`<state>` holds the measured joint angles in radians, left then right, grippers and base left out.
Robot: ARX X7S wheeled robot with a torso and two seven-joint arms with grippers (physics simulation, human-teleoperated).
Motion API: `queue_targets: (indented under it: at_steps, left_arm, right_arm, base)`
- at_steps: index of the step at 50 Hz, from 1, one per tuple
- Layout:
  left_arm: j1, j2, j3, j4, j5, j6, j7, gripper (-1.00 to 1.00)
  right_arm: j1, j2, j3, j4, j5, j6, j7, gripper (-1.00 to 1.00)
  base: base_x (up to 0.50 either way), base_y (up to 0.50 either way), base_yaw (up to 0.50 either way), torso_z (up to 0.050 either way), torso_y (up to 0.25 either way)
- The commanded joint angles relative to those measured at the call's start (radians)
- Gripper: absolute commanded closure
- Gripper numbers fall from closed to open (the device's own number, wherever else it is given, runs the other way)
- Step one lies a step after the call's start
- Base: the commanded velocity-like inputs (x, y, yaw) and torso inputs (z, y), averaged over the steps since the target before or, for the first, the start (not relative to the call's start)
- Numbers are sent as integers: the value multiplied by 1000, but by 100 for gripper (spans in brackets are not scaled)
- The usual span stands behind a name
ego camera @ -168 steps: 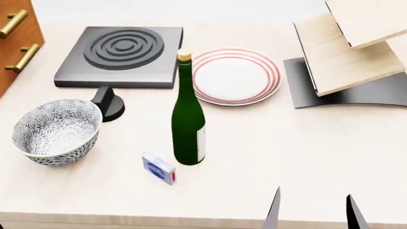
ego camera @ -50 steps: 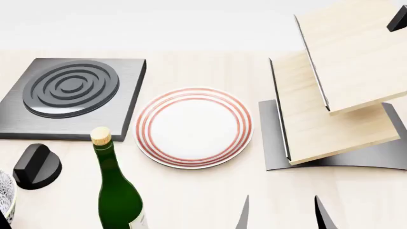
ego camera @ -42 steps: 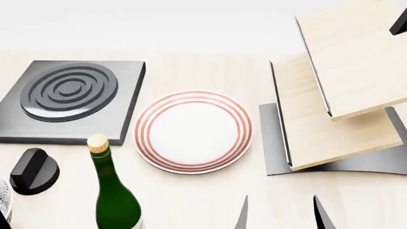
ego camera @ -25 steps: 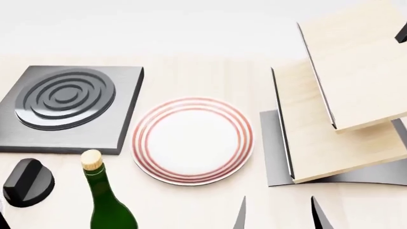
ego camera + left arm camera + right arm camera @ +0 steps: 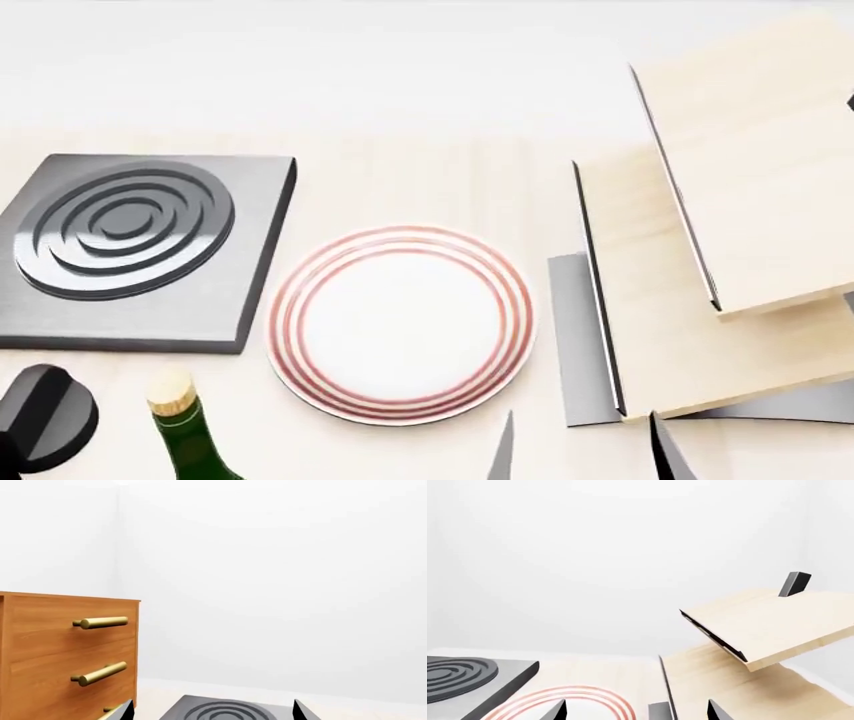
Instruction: Pick up the akita bowl and put it on the plate.
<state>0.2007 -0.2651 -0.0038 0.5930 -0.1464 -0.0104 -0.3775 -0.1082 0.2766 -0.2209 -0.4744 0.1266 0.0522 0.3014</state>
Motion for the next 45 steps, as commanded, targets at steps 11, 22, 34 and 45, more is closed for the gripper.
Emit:
queue_targets:
  at_steps: [11,22,34,45]
  left_arm:
    - [-3,-8,7,-12,-6,6,-8,-100]
    - [-3,-12,9,-13,-7,8,-13,-100]
    - [-1,-16,12,-22,-9,16,-17,-100]
    - [-3,-19,16,-23,-11,18,-21,-100]
  right_arm:
    - [6,7,-13,12,1,-6,11,-100]
    - [7,12,-21,9,3,-5,15,-100]
    - [9,16,-27,15,5,-9,19,-100]
    - [10,20,-31,14,9,-11,24,-100]
  base:
    - [116,0,0,0,0]
    - [97,0,0,0,0]
    - [98,0,0,0,0]
    - [97,0,0,0,0]
